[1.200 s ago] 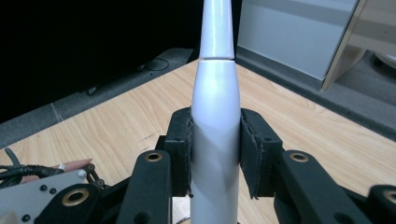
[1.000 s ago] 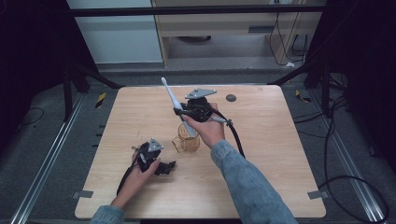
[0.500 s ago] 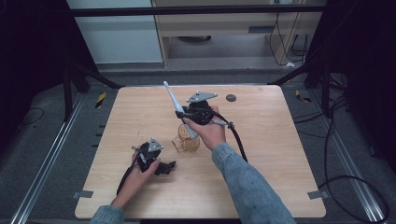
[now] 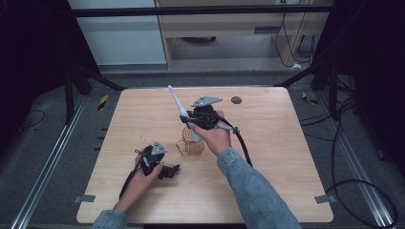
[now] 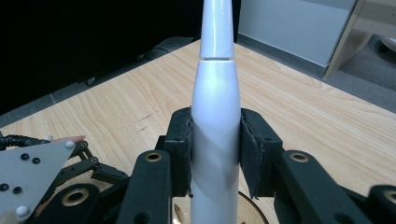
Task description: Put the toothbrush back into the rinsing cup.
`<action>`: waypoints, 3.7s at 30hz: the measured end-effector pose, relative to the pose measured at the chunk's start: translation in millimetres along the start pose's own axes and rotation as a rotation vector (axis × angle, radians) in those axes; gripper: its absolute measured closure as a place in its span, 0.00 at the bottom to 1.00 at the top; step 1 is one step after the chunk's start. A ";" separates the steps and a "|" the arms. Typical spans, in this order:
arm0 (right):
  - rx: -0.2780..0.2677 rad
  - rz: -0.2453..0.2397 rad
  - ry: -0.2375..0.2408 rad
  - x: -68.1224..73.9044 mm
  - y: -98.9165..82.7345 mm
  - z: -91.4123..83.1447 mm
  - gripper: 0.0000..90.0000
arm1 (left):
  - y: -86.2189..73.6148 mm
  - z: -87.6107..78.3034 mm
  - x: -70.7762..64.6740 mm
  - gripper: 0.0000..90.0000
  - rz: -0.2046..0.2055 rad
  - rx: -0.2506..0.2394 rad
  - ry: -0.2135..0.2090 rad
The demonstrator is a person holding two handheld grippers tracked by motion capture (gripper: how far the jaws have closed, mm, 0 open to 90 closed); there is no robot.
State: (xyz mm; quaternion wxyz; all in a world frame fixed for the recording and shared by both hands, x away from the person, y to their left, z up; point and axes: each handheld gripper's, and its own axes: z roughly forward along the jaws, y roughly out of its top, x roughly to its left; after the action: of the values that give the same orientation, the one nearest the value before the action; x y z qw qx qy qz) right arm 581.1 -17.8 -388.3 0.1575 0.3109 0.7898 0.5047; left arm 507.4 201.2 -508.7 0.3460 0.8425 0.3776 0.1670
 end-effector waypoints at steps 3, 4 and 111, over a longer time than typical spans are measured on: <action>0.000 0.002 0.002 0.0 -1.3 -0.5 0.74 | 0.0 0.0 0.0 0.00 0.000 0.000 0.000; 0.002 -0.003 0.000 0.0 -1.8 -0.4 0.74 | 0.0 0.0 0.0 0.00 0.000 0.000 0.000; 0.188 -0.082 -0.017 7.6 -26.8 4.8 0.73 | 0.0 0.0 0.0 0.00 0.000 0.000 0.000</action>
State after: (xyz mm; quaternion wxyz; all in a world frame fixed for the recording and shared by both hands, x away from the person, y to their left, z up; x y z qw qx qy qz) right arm 569.1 -17.4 -413.8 0.1548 0.2961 0.8442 0.4190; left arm 507.4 201.2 -508.7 0.3460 0.8425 0.3777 0.1669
